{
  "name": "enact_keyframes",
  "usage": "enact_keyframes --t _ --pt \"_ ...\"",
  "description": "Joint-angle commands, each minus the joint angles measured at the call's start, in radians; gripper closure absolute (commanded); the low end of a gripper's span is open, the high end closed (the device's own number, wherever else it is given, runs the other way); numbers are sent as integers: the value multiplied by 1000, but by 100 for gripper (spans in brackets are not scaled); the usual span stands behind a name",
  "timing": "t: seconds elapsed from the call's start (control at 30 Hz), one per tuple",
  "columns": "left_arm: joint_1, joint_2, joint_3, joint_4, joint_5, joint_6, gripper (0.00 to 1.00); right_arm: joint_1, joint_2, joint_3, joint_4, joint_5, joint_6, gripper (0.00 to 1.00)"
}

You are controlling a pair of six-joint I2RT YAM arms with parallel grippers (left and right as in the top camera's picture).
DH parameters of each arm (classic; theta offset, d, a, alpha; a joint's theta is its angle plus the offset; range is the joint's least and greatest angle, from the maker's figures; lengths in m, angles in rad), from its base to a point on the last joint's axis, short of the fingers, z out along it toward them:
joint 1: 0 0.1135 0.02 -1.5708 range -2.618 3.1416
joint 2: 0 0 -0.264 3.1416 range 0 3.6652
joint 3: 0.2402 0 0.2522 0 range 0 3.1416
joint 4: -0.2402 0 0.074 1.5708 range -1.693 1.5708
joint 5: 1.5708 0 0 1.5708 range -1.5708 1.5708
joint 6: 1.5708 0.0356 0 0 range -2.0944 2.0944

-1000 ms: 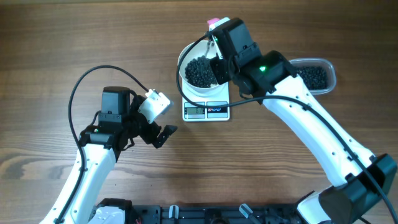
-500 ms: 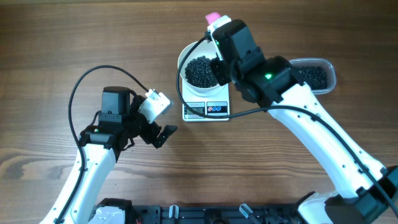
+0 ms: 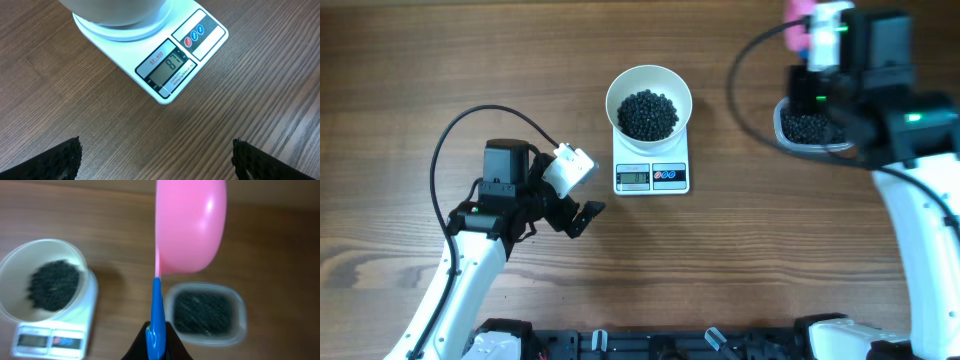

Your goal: Scoop item into bowl and weigh 150g on scale

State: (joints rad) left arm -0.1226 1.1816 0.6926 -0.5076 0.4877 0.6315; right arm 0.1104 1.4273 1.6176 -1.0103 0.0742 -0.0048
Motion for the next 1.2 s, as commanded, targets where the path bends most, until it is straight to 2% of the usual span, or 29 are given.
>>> enact_keyframes --t 0.0,0.1,0.27,0.37,0.9,1.0,1.17 --pt "-6 -9 -10 2 19 19 0 -135 9 16 -44 -31 35 96" --pt "-6 -9 -10 2 19 18 0 -195 49 -27 -57 -28 33 96" --pt "-6 -9 -10 2 19 18 0 -206 155 -106 -53 52 16 95" --pt "-6 -9 -10 2 19 18 0 -206 216 -122 -61 56 -17 96" --pt "-6 -9 -10 2 19 19 0 -206 485 -139 -71 59 6 96" --pt "-6 -9 -10 2 19 19 0 -206 498 -139 -72 30 2 96" --pt "-6 -9 -10 2 19 19 0 -206 498 -139 -77 -157 -93 96"
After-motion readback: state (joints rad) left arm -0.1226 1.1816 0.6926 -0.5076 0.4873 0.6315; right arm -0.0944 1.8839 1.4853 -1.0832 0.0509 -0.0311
